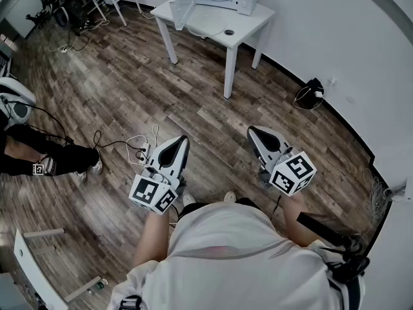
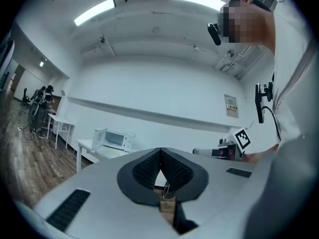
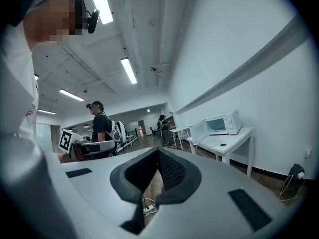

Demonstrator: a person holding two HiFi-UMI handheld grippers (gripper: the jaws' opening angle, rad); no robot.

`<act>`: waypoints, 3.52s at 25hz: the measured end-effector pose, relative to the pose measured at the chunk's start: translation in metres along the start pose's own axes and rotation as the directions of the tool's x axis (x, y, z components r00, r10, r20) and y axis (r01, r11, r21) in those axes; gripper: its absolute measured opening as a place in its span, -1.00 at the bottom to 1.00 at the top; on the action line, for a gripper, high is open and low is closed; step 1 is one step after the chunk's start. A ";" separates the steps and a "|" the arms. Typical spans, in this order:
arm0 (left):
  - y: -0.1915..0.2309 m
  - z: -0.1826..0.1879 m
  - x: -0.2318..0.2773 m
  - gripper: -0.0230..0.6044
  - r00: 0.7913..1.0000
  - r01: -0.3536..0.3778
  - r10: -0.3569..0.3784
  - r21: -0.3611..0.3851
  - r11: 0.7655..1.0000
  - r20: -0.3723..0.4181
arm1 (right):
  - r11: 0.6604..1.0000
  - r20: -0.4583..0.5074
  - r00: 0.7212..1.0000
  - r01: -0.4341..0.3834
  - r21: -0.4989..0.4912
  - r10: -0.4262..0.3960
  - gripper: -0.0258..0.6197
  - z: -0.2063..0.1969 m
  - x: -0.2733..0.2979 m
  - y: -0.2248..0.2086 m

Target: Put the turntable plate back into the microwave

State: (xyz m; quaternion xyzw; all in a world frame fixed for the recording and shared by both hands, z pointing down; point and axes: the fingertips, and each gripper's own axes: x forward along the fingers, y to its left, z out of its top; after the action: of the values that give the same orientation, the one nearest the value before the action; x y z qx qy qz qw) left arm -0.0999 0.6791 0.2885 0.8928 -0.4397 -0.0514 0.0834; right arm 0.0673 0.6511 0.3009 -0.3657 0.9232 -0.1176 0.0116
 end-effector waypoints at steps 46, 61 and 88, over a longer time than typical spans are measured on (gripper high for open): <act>0.259 0.003 0.276 -0.89 0.993 0.111 -0.115 -0.111 0.988 -0.028 | 0.986 -0.080 0.983 0.164 0.005 -0.163 -0.91 0.047 0.257 -0.231; 0.319 -0.005 0.374 -0.89 0.997 0.040 -0.047 -0.116 0.992 -0.058 | 0.996 -0.069 0.994 0.081 0.029 -0.079 -0.91 0.062 0.341 -0.329; 0.439 -0.055 0.590 -0.89 0.978 -0.193 0.155 -0.314 0.930 -0.143 | 0.981 -0.221 0.966 -0.101 0.168 0.137 -0.91 0.042 0.479 -0.557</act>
State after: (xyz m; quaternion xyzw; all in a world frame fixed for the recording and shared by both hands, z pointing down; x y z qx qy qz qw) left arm -0.0727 -0.0469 0.4171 0.8255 -0.4971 -0.0642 0.2594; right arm 0.0955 -0.0754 0.4164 -0.2912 0.9266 -0.2301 -0.0607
